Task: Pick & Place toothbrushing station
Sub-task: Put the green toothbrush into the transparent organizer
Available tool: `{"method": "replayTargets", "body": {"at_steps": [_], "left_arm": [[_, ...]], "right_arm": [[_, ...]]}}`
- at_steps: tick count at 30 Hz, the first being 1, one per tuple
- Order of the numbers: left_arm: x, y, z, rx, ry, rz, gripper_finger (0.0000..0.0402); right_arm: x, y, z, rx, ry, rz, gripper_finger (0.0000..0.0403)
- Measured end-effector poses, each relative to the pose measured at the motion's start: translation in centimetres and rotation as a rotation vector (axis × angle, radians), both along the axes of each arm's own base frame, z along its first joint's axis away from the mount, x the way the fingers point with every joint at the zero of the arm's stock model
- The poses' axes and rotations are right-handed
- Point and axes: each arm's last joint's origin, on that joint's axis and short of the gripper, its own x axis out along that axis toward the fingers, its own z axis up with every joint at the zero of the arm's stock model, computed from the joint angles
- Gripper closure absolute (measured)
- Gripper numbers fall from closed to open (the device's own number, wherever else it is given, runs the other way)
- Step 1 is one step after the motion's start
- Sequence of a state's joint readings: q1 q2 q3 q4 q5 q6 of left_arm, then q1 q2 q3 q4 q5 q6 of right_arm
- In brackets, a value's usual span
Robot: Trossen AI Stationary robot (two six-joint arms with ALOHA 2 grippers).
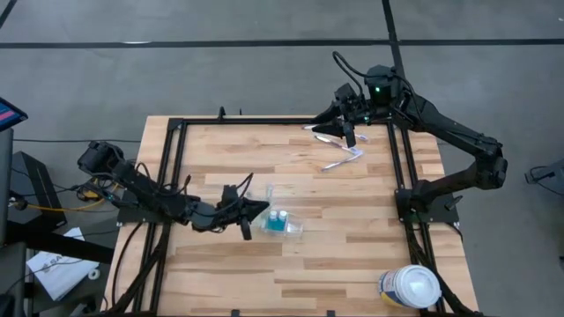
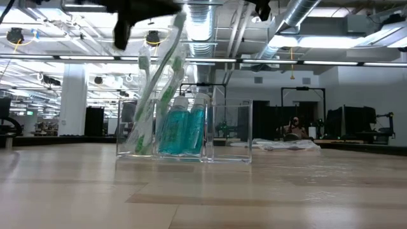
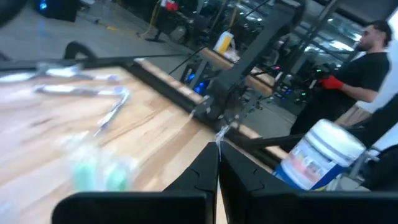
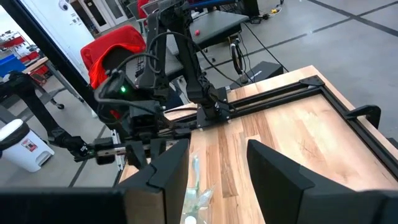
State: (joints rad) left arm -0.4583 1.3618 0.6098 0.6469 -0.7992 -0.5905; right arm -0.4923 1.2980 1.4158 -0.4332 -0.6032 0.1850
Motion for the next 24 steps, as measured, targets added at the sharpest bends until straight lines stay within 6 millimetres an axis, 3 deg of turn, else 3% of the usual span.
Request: {"method": "replayTargets", "body": {"at_steps": [7, 14, 24], "left_arm": [[-2.3, -1.0, -2.7, -0.064, 0.016, 0.057, 0.0401], [-2.6, -1.1, -2.9, -0.072, -0.001, 0.049, 0.0391], [-2.5, -1.1, -2.9, -0.080, 0.000, 0.014, 0.0286]], "right_arm": [[0.1, 0.2, 0.0, 0.000, 0.000, 0.009, 0.0249], [0.1, 0.2, 0.0, 0.002, 0.000, 0.006, 0.0249], [0.1, 0.2, 0.0, 0.009, 0.001, 0.004, 0.0249]]}}
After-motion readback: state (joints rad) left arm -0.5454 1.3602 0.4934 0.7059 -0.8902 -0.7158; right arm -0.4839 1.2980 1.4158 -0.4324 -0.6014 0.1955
